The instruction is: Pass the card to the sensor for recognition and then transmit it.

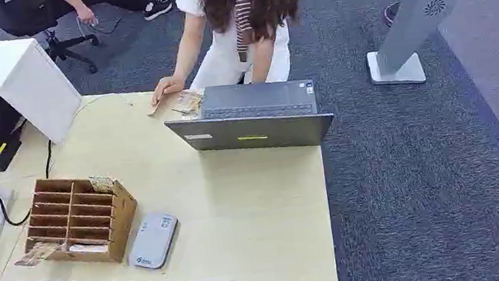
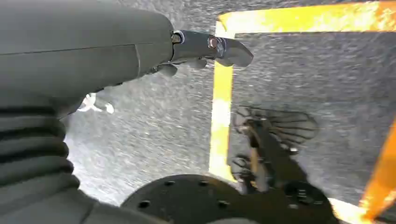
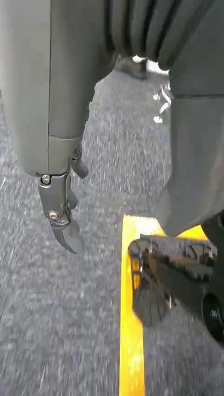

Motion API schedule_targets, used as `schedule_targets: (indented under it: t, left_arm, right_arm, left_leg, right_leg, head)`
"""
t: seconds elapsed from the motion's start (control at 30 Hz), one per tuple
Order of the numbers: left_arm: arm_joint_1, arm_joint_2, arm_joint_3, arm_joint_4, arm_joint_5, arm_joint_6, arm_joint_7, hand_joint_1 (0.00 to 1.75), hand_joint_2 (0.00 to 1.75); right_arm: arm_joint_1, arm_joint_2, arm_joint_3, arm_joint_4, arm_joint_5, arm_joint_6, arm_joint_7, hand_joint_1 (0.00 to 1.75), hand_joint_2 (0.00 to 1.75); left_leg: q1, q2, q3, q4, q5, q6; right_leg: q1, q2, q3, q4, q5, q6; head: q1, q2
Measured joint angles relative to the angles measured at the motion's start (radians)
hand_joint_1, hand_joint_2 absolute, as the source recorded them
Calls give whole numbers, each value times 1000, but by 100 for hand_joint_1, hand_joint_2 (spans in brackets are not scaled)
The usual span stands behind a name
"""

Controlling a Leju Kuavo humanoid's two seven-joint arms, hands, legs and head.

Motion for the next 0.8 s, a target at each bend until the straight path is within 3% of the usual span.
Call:
schedule_targets:
  t: [0.07,0.1,0.53,0.7,0.8]
  left_arm:
    - [-6,-3,46,0,-9,-17,-22,0,0]
    - [-9,-5,70,0,-14,-25,-33,0,175]
    - [-48,-54,458,-59,-72,-163,-192,0,175]
    - [-56,-95,600,-148,-78,-239,-227,0,175]
    - [-59,-109,641,-201,-60,-292,-229,0,175]
  right_arm:
    - [-6,0,-13,2,5,-5,-25,0,0]
    - [-9,0,-21,4,7,-8,-36,0,0]
    - [-50,23,-155,49,34,-75,-132,0,0]
    - [-62,35,-201,71,46,-118,-118,0,0]
    - [-62,39,-211,76,61,-140,-88,0,0]
  left_leg:
    - [0,0,0,0,0,0]
    - [0,0,1,0,0,0]
    - [0,0,1,0,0,0]
    - [0,0,1,0,0,0]
    - [0,0,0,0,0,0]
  right_leg:
    - [0,0,0,0,0,0]
    - [0,0,0,0,0,0]
    - [0,0,0,0,0,0]
    - [0,0,0,0,0,0]
    - [0,0,0,0,0,0]
  head:
    - [0,0]
    - [0,0]
    - [0,0]
    - [0,0]
    - [0,0]
